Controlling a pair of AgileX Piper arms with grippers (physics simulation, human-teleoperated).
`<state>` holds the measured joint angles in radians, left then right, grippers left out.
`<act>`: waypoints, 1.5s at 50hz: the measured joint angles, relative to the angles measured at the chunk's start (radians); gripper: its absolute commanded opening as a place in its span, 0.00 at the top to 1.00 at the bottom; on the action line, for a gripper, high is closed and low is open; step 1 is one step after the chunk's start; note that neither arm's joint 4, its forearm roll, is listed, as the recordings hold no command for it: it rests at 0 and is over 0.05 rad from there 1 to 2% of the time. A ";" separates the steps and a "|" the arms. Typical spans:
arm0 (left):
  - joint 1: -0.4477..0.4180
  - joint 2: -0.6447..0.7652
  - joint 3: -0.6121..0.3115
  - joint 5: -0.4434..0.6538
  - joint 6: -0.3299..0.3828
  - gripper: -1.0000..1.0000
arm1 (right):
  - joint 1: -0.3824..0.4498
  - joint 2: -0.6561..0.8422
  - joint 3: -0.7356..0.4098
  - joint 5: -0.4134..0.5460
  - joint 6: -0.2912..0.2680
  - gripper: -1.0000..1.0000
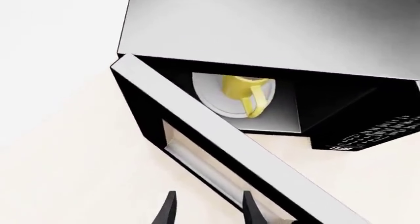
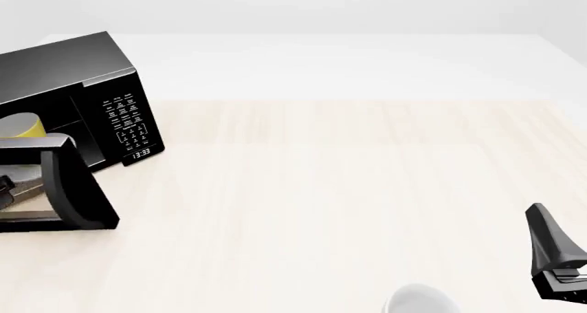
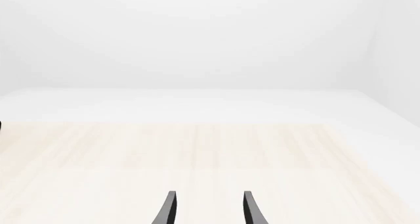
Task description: Put the yellow and white mug in the microwave and close it.
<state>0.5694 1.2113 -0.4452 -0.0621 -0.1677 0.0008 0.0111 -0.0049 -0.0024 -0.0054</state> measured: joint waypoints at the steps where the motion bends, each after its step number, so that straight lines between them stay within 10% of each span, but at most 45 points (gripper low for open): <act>1: -0.003 0.000 -0.003 -0.001 -0.001 0.00 | 0.000 0.000 0.000 0.000 0.000 0.00; 75: -0.066 0.255 -0.165 -0.176 -0.009 0.00 | 0.000 0.000 0.000 0.000 0.000 0.00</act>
<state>0.5034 1.4667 -0.6104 -0.2383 -0.1765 0.0008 0.0111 -0.0049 -0.0024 -0.0054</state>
